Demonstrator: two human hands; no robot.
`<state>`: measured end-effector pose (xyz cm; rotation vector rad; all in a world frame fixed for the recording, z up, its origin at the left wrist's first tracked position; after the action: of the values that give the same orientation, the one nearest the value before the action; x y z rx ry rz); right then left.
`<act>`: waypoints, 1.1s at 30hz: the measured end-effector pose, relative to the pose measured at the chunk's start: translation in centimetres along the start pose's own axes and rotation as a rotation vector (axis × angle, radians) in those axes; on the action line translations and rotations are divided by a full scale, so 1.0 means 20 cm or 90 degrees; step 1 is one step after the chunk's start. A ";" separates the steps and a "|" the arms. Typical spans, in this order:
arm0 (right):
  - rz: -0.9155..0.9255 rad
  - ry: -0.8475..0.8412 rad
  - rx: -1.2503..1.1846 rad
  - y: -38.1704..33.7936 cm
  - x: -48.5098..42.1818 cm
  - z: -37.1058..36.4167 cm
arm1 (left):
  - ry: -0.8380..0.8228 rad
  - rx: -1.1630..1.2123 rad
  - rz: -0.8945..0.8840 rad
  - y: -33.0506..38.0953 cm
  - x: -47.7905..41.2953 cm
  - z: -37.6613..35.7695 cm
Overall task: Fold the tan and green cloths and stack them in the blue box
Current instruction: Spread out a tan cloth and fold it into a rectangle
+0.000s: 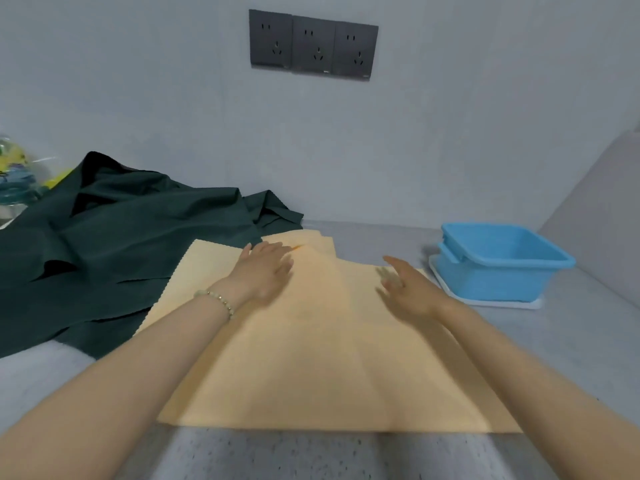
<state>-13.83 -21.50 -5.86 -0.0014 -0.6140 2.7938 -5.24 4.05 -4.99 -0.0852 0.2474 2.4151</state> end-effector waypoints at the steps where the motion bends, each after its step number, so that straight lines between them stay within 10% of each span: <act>1: 0.000 -0.005 0.008 0.00 -0.08 -0.01 | -0.002 -0.006 0.002 -0.04 -0.05 -0.01; 15: 0.057 0.081 0.185 0.07 -0.39 0.00 | 0.073 -0.026 -0.062 -0.28 -0.22 0.04; 26: 0.194 0.223 -0.072 0.06 0.24 0.27 | 0.366 -0.192 -0.317 0.05 0.30 0.36; 33: 0.290 0.254 0.026 0.12 0.81 0.17 | 0.418 -0.273 -0.461 0.23 0.75 0.30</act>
<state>-30.31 -20.64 -2.81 -0.7604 -0.5030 3.0928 -19.52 11.56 -0.39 -0.9891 -0.0250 1.6115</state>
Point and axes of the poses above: each hand's wrist, its own x-axis away from the middle knuckle, its own z-axis out of the back of the hand, y = z × x, the point moved 6 cm from there along -x, towards the middle knuckle, and after that the axes turned 12 degrees about -z, right-handed, at the moved point
